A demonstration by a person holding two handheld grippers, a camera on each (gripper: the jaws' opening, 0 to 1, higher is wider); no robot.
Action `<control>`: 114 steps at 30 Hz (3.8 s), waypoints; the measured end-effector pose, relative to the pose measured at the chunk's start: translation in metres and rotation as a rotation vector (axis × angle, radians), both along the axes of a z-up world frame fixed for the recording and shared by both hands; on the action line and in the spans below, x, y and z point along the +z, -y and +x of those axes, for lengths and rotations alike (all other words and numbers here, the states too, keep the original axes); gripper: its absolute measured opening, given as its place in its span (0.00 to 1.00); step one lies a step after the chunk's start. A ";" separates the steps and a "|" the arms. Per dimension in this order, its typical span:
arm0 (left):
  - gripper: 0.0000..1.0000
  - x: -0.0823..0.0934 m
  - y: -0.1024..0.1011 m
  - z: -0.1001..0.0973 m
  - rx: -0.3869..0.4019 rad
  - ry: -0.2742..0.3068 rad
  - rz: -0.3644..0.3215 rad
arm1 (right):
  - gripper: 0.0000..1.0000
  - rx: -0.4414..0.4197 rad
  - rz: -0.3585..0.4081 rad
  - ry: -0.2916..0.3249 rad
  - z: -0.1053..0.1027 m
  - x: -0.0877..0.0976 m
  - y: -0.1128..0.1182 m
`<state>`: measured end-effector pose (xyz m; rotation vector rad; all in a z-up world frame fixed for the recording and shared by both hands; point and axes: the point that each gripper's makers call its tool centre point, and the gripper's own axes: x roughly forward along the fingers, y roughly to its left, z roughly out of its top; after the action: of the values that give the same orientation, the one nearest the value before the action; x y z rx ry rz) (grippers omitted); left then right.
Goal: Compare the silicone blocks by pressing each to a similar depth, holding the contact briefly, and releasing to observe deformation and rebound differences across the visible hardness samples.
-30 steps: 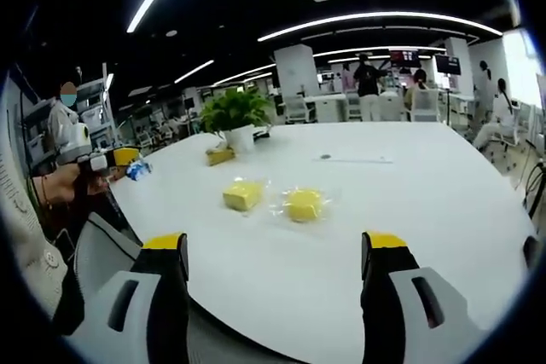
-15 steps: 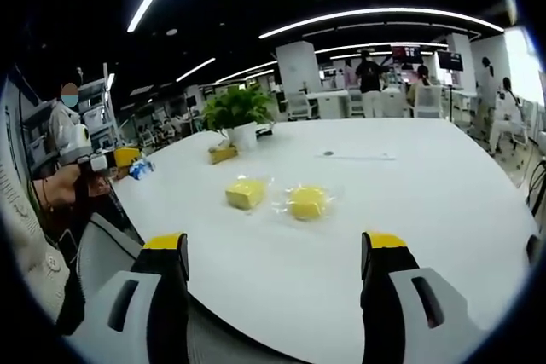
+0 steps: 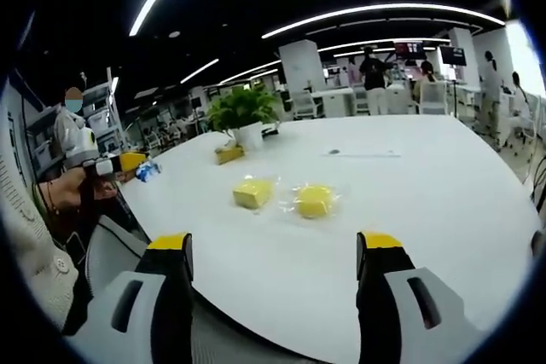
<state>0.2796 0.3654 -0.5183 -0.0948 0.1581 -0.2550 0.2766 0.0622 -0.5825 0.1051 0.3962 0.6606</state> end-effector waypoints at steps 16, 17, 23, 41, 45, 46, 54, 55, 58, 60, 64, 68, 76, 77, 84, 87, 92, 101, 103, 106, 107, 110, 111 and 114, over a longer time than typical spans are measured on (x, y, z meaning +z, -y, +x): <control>0.61 0.006 -0.010 0.001 -0.011 -0.058 -0.044 | 0.75 0.031 -0.025 -0.037 -0.002 0.004 -0.009; 0.62 0.004 -0.014 0.002 -0.014 -0.066 -0.048 | 0.75 0.032 -0.026 -0.035 -0.001 0.005 -0.010; 0.60 0.007 -0.022 0.013 -0.063 -0.120 -0.086 | 0.73 0.032 -0.039 -0.035 0.008 0.007 -0.022; 0.58 -0.004 -0.035 0.122 -0.176 -0.170 -0.223 | 0.68 -0.045 -0.031 -0.077 0.020 0.009 -0.024; 0.60 -0.024 -0.030 0.143 -0.193 -0.213 -0.252 | 0.67 -0.058 -0.043 -0.092 0.023 0.005 -0.022; 0.60 -0.029 -0.030 0.147 -0.193 -0.228 -0.263 | 0.67 -0.062 -0.043 -0.097 0.023 0.005 -0.022; 0.58 -0.078 -0.038 0.189 -0.132 -0.333 -0.478 | 0.67 -0.102 -0.039 -0.141 0.031 -0.004 -0.021; 0.58 -0.084 -0.039 0.195 -0.122 -0.343 -0.513 | 0.66 -0.106 -0.045 -0.146 0.032 -0.006 -0.020; 0.57 -0.101 -0.037 0.209 -0.126 -0.365 -0.522 | 0.66 -0.119 -0.055 -0.167 0.035 -0.012 -0.018; 0.57 -0.114 -0.033 0.216 -0.146 -0.390 -0.491 | 0.66 -0.129 -0.061 -0.171 0.037 -0.014 -0.016; 0.58 -0.139 -0.026 0.230 -0.168 -0.422 -0.464 | 0.66 -0.144 -0.070 -0.186 0.041 -0.016 -0.017; 0.56 -0.160 -0.024 0.237 -0.175 -0.456 -0.470 | 0.66 -0.151 -0.097 -0.202 0.044 -0.021 -0.016; 0.47 -0.181 -0.015 0.249 -0.191 -0.481 -0.687 | 0.65 -0.163 -0.127 -0.228 0.049 -0.028 -0.013; 0.46 -0.183 -0.016 0.253 -0.189 -0.484 -0.736 | 0.65 -0.165 -0.129 -0.230 0.050 -0.029 -0.013; 0.28 -0.203 -0.028 0.269 -0.178 -0.499 -0.882 | 0.64 -0.169 -0.147 -0.253 0.054 -0.036 -0.010; 0.21 -0.213 -0.024 0.266 -0.206 -0.523 -0.857 | 0.64 -0.171 -0.153 -0.247 0.056 -0.036 -0.010; 0.13 -0.216 -0.021 0.268 -0.211 -0.511 -0.868 | 0.63 -0.169 -0.162 -0.253 0.057 -0.038 -0.009; 0.00 -0.203 -0.010 0.264 -0.255 -0.454 -0.799 | 0.61 -0.164 -0.172 -0.254 0.056 -0.039 -0.010; 0.00 -0.199 -0.007 0.263 -0.255 -0.444 -0.763 | 0.61 -0.162 -0.170 -0.251 0.055 -0.038 -0.010; 0.00 -0.193 -0.003 0.260 -0.252 -0.466 -0.729 | 0.61 -0.157 -0.165 -0.248 0.055 -0.038 -0.011; 0.00 -0.191 -0.003 0.259 -0.251 -0.467 -0.707 | 0.61 -0.154 -0.167 -0.246 0.054 -0.038 -0.011; 0.00 -0.182 0.002 0.257 -0.268 -0.462 -0.645 | 0.61 -0.145 -0.167 -0.239 0.052 -0.035 -0.013; 0.00 -0.179 0.004 0.255 -0.275 -0.458 -0.617 | 0.61 -0.142 -0.163 -0.235 0.051 -0.033 -0.014; 0.00 -0.162 0.014 0.250 -0.304 -0.428 -0.579 | 0.61 -0.132 -0.154 -0.215 0.050 -0.027 -0.016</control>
<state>0.5299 0.3519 -0.6808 -0.7067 0.5237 -0.5790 0.3267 0.0780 -0.6100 0.0557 0.6405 0.4876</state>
